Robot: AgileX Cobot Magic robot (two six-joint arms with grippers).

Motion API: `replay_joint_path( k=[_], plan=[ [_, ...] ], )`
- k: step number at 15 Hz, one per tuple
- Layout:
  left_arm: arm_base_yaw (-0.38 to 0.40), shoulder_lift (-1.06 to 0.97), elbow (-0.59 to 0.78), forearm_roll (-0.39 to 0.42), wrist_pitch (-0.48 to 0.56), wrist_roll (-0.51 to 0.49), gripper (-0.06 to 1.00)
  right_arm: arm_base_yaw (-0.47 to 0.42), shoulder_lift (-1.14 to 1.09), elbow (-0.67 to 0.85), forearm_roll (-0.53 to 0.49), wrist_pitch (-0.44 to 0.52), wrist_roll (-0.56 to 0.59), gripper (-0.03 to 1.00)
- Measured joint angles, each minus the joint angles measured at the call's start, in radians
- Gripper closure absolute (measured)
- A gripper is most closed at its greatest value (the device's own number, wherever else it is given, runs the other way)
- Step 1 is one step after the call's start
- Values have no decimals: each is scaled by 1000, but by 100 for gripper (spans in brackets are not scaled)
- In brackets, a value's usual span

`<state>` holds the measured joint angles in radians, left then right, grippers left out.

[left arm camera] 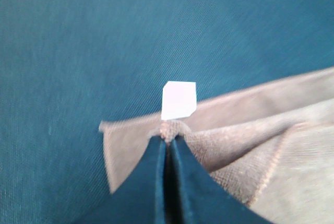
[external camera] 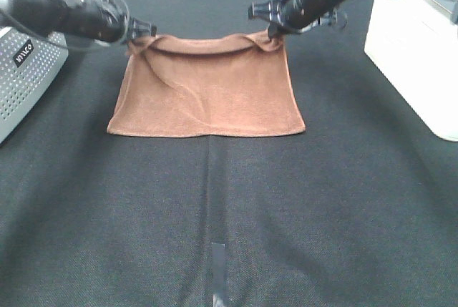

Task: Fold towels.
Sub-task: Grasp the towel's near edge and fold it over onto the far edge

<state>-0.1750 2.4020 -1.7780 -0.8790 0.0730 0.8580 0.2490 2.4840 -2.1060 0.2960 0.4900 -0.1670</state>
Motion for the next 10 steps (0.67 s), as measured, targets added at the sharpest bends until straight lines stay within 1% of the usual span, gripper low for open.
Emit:
replay_joint_path(
  k=[2, 3, 4, 5, 6, 7, 8, 9, 10],
  plan=[
    [0, 28, 0, 13, -21, 0, 93, -6, 25, 0, -3, -13, 0, 97],
    [0, 36, 0, 22, -31, 0, 90, -6, 33, 0, -5, -19, 1, 96],
    [0, 41, 0, 26, -45, 0, 85, -6, 40, -1, -5, -27, 1, 93],
    [0, 41, 0, 26, -45, 0, 85, -6, 40, -1, -5, -27, 1, 93],
    [0, 42, 0, 29, -53, 0, 77, -6, 45, -1, -6, -29, 1, 85],
    [0, 43, 0, 29, -73, 0, 66, -6, 49, -1, -6, -42, 1, 71],
    [0, 43, 0, 29, -73, 0, 46, -6, 49, -2, -6, -51, 1, 46],
    [1, 43, 0, 29, -73, 0, 31, -6, 48, -2, -12, -49, 1, 32],
    [1, 40, 0, 29, -73, 0, 22, -6, 36, -2, -27, -30, 1, 23]
  ],
)
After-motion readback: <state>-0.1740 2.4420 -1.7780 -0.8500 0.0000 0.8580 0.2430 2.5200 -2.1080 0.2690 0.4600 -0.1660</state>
